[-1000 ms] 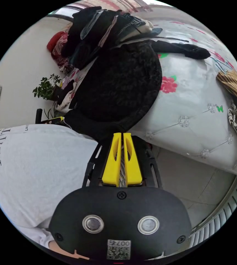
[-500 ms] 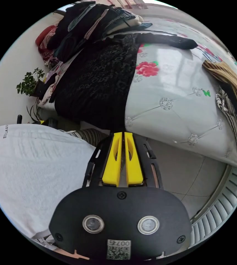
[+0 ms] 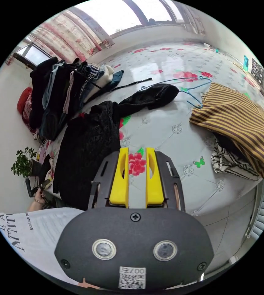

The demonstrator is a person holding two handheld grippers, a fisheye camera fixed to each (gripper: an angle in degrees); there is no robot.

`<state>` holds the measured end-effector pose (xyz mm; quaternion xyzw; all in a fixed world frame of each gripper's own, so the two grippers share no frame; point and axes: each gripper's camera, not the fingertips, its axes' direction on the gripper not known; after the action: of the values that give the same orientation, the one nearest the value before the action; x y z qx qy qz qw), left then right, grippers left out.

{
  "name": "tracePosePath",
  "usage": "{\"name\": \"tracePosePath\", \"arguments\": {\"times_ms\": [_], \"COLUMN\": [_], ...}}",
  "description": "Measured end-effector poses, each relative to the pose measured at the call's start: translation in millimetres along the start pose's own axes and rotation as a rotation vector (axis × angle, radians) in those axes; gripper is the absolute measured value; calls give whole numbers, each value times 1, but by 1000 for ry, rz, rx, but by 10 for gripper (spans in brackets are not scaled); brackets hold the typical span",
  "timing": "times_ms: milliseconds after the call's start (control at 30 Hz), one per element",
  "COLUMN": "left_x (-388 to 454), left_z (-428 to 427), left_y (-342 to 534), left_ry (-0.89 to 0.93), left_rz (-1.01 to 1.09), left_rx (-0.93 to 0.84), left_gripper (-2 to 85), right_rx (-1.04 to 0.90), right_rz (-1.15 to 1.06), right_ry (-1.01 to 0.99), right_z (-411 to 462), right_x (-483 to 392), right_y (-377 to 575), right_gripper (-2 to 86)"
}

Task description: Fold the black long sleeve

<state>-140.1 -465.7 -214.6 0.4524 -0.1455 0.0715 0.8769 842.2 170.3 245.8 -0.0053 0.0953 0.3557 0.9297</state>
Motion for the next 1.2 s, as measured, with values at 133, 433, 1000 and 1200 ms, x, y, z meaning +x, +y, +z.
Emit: {"name": "tracePosePath", "arguments": {"times_ms": [133,433,1000,1200], "left_x": [16,38,-105,-27], "left_z": [38,39,-132,-135], "left_y": [-42,-77,-96,-145], "left_ry": [-42,-213,-439,-398], "left_rz": [55,148,-461,-149], "left_rx": [-101,-186,175,277], "left_gripper": [82,-7,-7,18], "right_rx": [26,16,-129,-13], "right_rz": [6,63,64,122], "right_ry": [78,257,370,467], "right_z": [2,37,70,19], "right_x": [-5,25,100,105], "right_y": [-62,-189,-254,-238], "right_gripper": [74,84,14,30]}}
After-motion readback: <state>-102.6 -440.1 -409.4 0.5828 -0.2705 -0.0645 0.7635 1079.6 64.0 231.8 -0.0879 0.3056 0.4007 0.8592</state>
